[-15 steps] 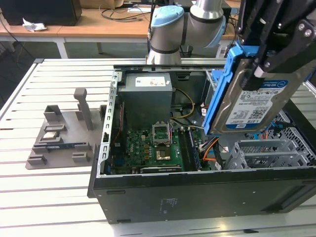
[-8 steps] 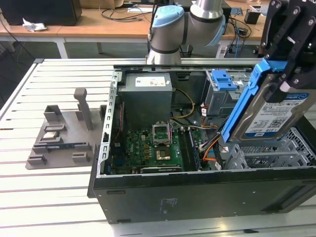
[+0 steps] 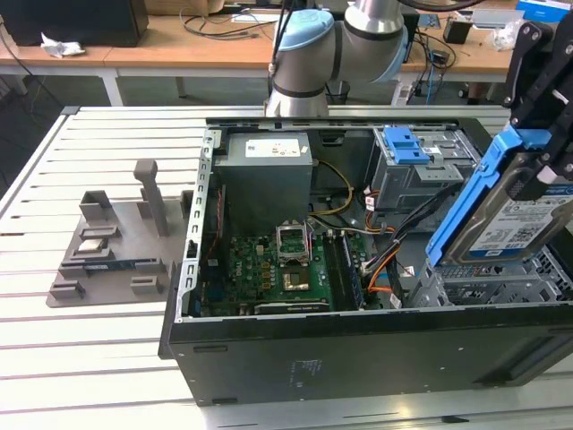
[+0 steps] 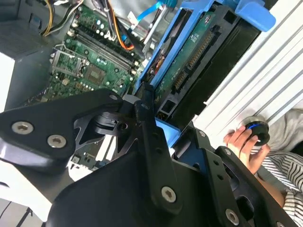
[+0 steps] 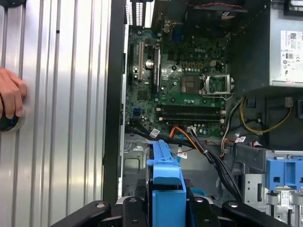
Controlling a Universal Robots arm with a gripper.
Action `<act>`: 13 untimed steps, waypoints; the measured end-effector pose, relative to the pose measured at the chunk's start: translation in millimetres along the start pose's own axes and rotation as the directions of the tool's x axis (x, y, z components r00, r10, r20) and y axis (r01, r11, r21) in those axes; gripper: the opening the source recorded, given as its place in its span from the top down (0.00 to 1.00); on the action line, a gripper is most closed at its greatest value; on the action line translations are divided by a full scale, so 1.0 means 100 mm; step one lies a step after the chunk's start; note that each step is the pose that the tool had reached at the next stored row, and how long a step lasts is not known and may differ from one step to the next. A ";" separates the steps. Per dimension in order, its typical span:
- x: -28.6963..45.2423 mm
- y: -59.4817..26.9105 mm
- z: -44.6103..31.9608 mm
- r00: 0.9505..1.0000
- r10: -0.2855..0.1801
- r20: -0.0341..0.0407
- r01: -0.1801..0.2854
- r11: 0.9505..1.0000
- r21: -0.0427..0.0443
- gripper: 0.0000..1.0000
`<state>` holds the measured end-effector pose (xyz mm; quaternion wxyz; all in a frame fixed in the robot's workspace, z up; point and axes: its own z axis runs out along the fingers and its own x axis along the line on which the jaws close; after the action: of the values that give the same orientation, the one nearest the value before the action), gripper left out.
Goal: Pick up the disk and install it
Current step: 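Pick up the disk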
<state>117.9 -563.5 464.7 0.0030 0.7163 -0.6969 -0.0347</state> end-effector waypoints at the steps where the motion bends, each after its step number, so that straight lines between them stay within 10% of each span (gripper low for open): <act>1: -0.006 -0.044 0.022 1.000 0.000 -0.002 0.000 1.000 0.000 0.64; 13: -0.121 -0.165 0.143 1.000 0.020 -0.015 -0.020 1.000 0.001 0.64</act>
<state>133.3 -550.4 450.1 0.0084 0.7097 -0.7039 -0.0292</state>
